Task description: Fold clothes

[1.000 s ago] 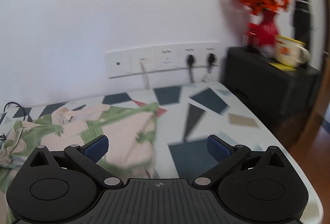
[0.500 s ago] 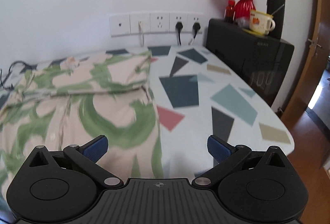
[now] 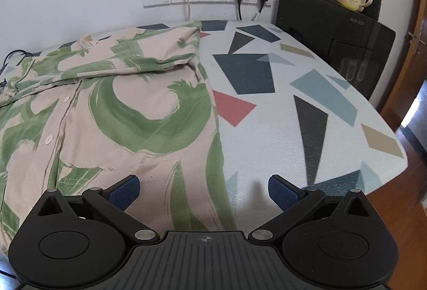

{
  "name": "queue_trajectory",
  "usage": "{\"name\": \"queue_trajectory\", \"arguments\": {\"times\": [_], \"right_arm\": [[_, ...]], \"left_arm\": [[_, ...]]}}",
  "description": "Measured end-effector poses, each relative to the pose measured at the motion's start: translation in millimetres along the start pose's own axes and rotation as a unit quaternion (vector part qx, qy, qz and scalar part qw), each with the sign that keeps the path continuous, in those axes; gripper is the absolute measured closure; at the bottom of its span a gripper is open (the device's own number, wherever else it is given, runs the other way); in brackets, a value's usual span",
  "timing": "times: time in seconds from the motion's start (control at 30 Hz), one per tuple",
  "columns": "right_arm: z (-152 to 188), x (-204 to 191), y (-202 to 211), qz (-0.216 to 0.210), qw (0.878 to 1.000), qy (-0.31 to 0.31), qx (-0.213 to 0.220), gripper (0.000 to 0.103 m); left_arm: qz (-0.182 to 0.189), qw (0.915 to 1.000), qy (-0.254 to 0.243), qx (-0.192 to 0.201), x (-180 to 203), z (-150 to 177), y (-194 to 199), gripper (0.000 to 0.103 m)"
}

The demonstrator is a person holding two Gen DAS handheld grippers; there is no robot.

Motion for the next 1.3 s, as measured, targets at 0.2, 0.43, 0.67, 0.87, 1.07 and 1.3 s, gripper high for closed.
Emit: {"name": "queue_trajectory", "arguments": {"times": [0.2,0.43,0.67,0.87,1.07,1.3], "right_arm": [[3,-2,-14,-0.010,1.000,0.004,-0.021,0.001],[3,-5,-20,-0.010,1.000,0.004,-0.023,0.001],[3,-6,-21,-0.004,1.000,-0.003,-0.022,0.001],[5,-7,-20,-0.003,1.000,-0.005,-0.010,0.001],[7,-6,-20,-0.004,1.000,-0.006,0.001,0.001],[8,-6,-20,-0.004,1.000,-0.008,0.001,0.001]], "left_arm": [[-0.014,0.9998,-0.014,-0.005,7,-3,-7,0.000],[-0.023,0.9996,-0.005,-0.018,8,-8,-10,0.000],[-0.019,0.9992,-0.014,-0.032,7,-11,-11,0.000],[-0.014,0.9993,-0.018,-0.029,6,-9,-10,0.000],[-0.008,0.9990,-0.029,-0.032,6,-9,-10,0.000],[-0.002,0.9979,-0.031,-0.057,8,-17,-10,0.015]]}}
Point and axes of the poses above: each gripper's, at about its wrist camera, not at the fingertips, and y roughly against the way its jaws point, x to its right, z to its underside, the point moved 3 cm from there along -y, roughly the way its jaws point, and after that the axes turned 1 degree about -y, right-handed, at the moved point
